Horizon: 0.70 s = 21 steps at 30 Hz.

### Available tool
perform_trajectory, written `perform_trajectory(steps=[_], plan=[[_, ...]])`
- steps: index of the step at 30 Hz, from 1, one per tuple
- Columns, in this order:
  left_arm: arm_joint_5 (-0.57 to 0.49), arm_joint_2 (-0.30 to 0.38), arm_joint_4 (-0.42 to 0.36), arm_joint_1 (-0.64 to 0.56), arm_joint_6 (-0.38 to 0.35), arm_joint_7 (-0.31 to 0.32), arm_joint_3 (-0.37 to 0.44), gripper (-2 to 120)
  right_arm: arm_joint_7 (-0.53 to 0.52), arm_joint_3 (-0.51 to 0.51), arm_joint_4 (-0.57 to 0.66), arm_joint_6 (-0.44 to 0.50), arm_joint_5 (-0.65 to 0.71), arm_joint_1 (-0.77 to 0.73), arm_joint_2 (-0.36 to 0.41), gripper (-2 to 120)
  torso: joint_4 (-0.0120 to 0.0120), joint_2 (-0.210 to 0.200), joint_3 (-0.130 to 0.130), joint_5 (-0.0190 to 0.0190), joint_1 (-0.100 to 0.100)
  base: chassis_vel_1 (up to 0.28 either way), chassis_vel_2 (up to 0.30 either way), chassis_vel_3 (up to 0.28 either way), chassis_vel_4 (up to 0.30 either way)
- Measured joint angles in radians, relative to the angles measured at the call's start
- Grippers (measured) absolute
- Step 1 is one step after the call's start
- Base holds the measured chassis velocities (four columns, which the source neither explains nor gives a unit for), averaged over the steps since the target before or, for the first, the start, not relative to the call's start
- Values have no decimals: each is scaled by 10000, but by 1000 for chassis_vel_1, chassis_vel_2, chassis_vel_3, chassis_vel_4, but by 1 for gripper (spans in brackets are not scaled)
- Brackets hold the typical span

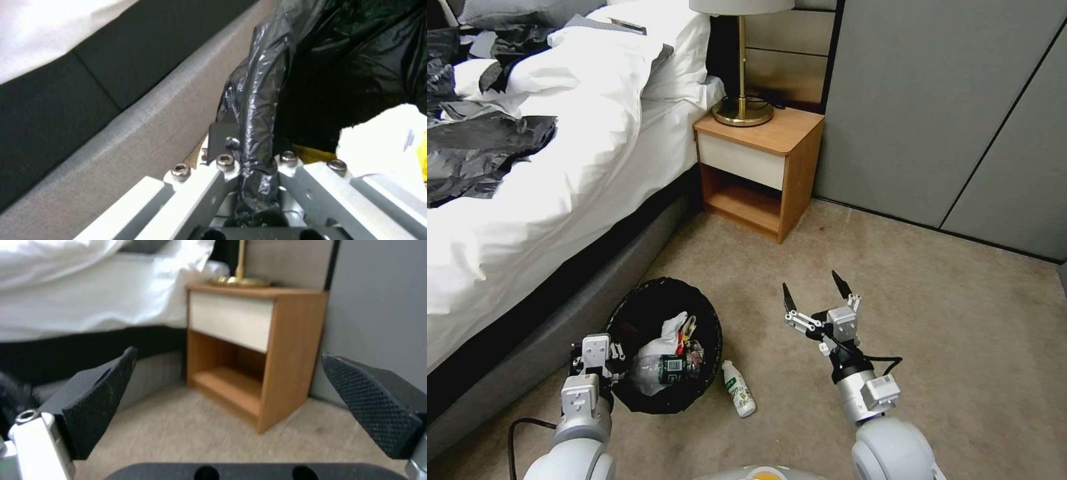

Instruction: Pick up the trash bin, then pick up the garbage from the floor and place it into the trash bin.

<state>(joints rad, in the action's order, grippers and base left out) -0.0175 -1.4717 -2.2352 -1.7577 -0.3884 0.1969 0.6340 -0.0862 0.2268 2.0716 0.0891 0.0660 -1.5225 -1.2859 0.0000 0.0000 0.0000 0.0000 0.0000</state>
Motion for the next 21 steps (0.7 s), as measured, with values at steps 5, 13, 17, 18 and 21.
perform_trajectory(steps=[5,13,17,18,21], plan=[[-6,0,-40,24,0,0,19,0,-105,-750,-381,-1666,1150,666,992,100,1,0,0,1,0,0,0,0,0],[-9,-114,-40,71,10,13,70,0,-537,-3449,-2033,-3947,4123,2821,2836,100,1,0,0,0,1,0,0,0,0],[0,-189,-36,126,10,38,81,0,-619,-5091,-3051,-4313,4998,4227,3004,100,1,0,0,-2,0,0,0,0,0],[0,-189,-36,126,10,38,81,0,-619,-5091,-3051,-4313,4998,4227,3004,100,1,0,0,-2,0,0,0,0,0],[33,-234,-29,155,3,47,81,0,-602,-6014,-3600,-4349,5180,4927,2992,100,2,0,1,0,0,0,0,0,0]])
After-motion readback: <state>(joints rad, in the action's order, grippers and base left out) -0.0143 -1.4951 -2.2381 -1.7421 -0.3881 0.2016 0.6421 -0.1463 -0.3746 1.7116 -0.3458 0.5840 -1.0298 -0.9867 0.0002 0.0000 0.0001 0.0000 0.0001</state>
